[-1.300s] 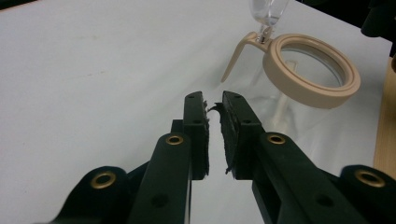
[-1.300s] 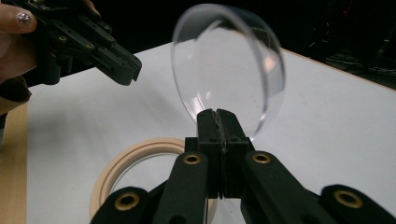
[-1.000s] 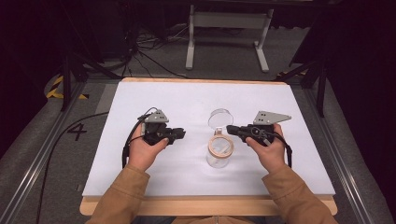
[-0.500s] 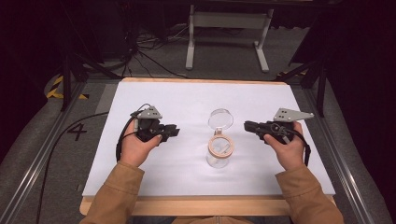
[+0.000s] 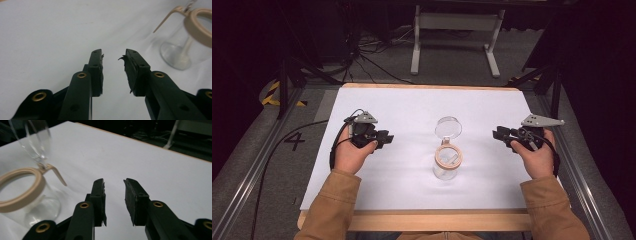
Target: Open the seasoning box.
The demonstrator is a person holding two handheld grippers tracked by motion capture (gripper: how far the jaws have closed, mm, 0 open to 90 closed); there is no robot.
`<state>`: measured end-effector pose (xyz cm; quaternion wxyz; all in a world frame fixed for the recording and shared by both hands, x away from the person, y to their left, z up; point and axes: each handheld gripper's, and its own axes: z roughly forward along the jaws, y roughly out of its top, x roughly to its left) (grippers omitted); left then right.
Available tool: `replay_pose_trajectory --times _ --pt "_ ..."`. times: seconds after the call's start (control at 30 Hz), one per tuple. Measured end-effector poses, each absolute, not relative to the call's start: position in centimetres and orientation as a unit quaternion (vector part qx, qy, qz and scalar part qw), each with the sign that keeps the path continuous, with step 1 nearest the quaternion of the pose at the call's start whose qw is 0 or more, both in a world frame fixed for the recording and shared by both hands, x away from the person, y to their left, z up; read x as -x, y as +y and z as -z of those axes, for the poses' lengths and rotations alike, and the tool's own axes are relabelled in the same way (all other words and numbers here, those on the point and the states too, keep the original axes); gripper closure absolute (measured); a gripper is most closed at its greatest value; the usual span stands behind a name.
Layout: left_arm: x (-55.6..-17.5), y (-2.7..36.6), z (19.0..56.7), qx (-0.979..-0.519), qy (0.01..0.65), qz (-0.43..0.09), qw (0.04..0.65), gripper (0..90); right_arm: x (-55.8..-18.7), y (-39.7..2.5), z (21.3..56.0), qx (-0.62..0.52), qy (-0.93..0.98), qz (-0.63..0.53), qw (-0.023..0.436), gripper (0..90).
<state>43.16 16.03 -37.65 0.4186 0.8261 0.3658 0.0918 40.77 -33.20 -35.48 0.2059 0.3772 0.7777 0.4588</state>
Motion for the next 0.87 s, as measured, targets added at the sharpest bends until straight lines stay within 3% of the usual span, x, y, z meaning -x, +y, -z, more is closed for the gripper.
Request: replay_pose_trajectory --times 0.73,0.87 --pt "-45.5 16.9 41.2 -0.835 0.402 -0.084 0.366 59.9 -43.3 -36.4 41.5 -0.46 0.783 -0.37 0.195 51.9" --pt "-45.5 16.8 41.4 -0.84 0.396 -0.081 0.363 51.6 -43.4 -36.3 41.9 -0.463 0.783 -0.367 0.197 48.8"
